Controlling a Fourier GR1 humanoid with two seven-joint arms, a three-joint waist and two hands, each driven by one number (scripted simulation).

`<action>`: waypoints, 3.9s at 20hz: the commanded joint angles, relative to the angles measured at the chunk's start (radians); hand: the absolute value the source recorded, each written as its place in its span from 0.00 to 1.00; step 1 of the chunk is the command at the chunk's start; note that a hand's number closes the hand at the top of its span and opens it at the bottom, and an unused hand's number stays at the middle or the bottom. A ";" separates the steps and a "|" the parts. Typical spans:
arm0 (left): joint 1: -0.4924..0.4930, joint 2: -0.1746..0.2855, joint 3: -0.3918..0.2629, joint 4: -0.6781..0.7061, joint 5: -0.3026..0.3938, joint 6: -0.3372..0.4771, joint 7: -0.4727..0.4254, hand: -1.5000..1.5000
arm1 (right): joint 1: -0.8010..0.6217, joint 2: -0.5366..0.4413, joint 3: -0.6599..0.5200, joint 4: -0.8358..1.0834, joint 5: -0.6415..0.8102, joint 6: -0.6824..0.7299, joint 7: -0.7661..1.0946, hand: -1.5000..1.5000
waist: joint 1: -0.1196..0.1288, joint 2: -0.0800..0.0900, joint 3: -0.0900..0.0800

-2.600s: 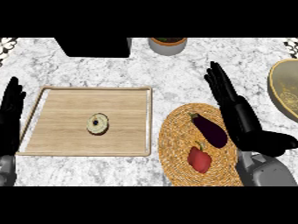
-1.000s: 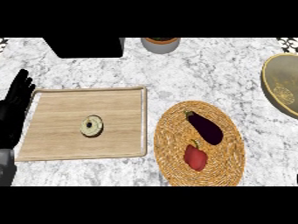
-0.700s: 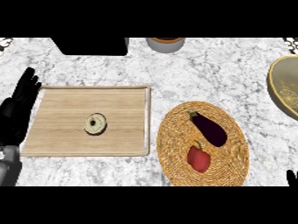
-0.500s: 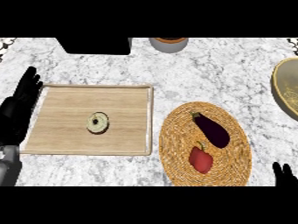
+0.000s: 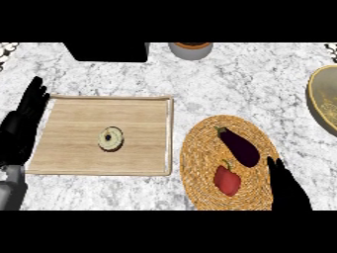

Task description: Pick the bell pepper from the placemat and place it in the bowl

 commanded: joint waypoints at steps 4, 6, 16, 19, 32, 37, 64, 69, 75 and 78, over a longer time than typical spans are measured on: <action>0.016 0.008 0.017 -0.034 0.004 -0.013 0.027 0.50 | -0.155 0.005 -0.108 0.187 -0.163 0.110 0.163 0.00 | -0.007 -0.006 0.001; 0.055 -0.018 0.009 -0.019 -0.015 -0.003 -0.027 0.50 | -0.214 0.005 -0.132 0.169 -0.151 0.184 0.194 0.00 | -0.010 -0.008 0.000; 0.014 -0.030 0.043 0.024 -0.048 -0.036 -0.013 0.50 | -0.270 0.005 -0.091 0.328 -0.026 0.061 0.125 0.00 | -0.025 -0.011 0.001; 0.033 -0.034 0.059 0.006 -0.022 -0.055 -0.022 0.50 | -0.230 0.005 -0.067 0.381 -0.056 -0.010 0.128 0.00 | -0.024 -0.011 0.001; -0.011 -0.055 0.110 0.022 -0.045 -0.079 -0.002 0.50 | -0.303 0.005 -0.103 0.591 -0.065 -0.158 0.088 0.00 | -0.025 -0.011 0.001; 0.017 -0.050 0.109 -0.007 -0.064 -0.106 0.017 0.50 | -0.343 0.005 -0.084 0.652 -0.098 -0.199 0.134 0.00 | -0.022 -0.011 0.001; 0.005 -0.114 0.130 0.025 -0.108 -0.124 -0.017 0.50 | -0.954 -0.240 -0.492 1.286 -0.275 -0.146 -0.470 1.00 | -0.008 -0.006 0.002; -0.042 -0.075 0.179 0.065 -0.076 -0.154 0.010 0.50 | -0.981 -0.238 -0.438 1.119 -0.164 -0.201 -0.351 1.00 | -0.024 -0.011 0.001; 0.004 -0.112 0.148 0.020 -0.129 -0.096 0.012 0.50 | -1.031 -0.322 -0.496 0.855 -0.093 -0.248 -0.213 1.00 | -0.045 -0.022 0.001; 0.015 -0.105 0.144 -0.033 -0.113 -0.120 0.049 0.50 | -0.983 -0.301 -0.524 0.759 -0.102 -0.264 -0.175 1.00 | -0.034 -0.018 0.002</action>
